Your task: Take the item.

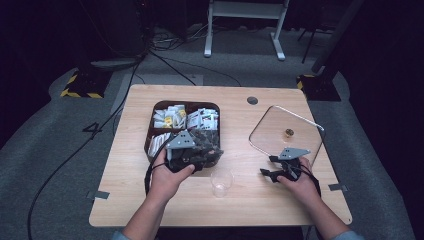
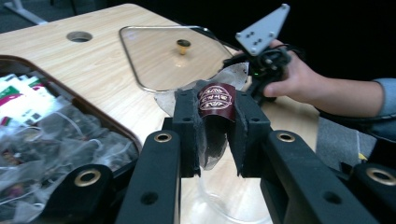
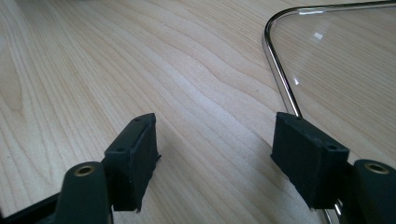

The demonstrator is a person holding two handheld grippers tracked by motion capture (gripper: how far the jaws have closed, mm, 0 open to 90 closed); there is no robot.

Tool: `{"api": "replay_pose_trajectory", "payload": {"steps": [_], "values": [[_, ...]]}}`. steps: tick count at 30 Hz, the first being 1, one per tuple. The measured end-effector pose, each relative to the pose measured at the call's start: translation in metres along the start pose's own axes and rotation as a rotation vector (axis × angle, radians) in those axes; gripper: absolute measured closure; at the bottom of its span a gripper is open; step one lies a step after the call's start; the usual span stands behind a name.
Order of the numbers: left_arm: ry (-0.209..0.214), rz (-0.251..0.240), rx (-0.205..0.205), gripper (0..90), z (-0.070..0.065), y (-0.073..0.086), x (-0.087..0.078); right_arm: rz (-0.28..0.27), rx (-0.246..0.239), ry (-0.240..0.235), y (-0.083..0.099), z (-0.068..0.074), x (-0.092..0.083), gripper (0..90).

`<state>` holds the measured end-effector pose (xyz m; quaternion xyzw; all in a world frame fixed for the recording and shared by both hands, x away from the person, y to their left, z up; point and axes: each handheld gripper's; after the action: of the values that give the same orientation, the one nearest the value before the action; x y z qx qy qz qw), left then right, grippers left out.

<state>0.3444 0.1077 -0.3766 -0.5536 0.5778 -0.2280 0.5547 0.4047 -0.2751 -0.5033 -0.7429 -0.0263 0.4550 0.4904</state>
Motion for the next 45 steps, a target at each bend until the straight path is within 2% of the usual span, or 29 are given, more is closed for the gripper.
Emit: {"api": "replay_pose_trajectory", "payload": {"steps": [4,7,14,16,22,26,32,38,40,42,45], "values": [[0.018,0.016,0.026,74.2,-0.011,0.004,0.003,0.000,0.000,0.000,0.000,0.000,0.000,31.3],[0.031,0.018,0.025,74.2,-0.015,0.008,0.005,0.000,0.000,0.000,0.000,0.000,0.000,31.3],[0.004,0.065,0.070,74.2,-0.022,0.012,0.014,0.000,-0.001,0.000,0.000,0.000,0.000,31.3],[0.019,0.070,0.060,74.1,-0.022,0.015,0.019,0.000,0.000,-0.001,0.000,0.000,0.000,31.3],[0.020,0.115,0.061,74.1,-0.020,0.022,0.030,0.000,-0.001,-0.001,0.000,0.000,0.000,31.2],[0.000,0.156,0.078,74.0,-0.019,0.025,0.037,0.000,0.000,-0.001,0.000,0.000,0.000,31.2],[-0.017,0.207,0.080,73.9,-0.018,0.030,0.044,0.000,0.000,-0.001,0.000,0.000,0.000,31.2],[-0.020,0.232,0.075,73.6,-0.016,0.033,0.046,0.000,-0.001,-0.001,0.000,0.000,0.000,31.2],[-0.026,0.236,0.076,71.6,-0.016,0.034,0.047,0.000,-0.001,-0.001,0.000,0.000,0.000,31.2],[-0.028,0.223,0.074,62.2,-0.017,0.033,0.047,0.000,-0.001,0.000,0.000,0.000,0.000,31.2],[-0.026,0.201,0.071,55.1,-0.017,0.032,0.045,0.000,-0.001,-0.001,0.000,0.000,0.000,31.2]]}}
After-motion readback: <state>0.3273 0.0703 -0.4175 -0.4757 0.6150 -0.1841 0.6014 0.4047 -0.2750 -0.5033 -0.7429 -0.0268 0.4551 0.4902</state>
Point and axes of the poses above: each handheld gripper's, and its own axes: x roughly forward along the jaws, y roughly out of its underside, z roughly to its left, and after that the axes turned 9 degrees about y, right-handed
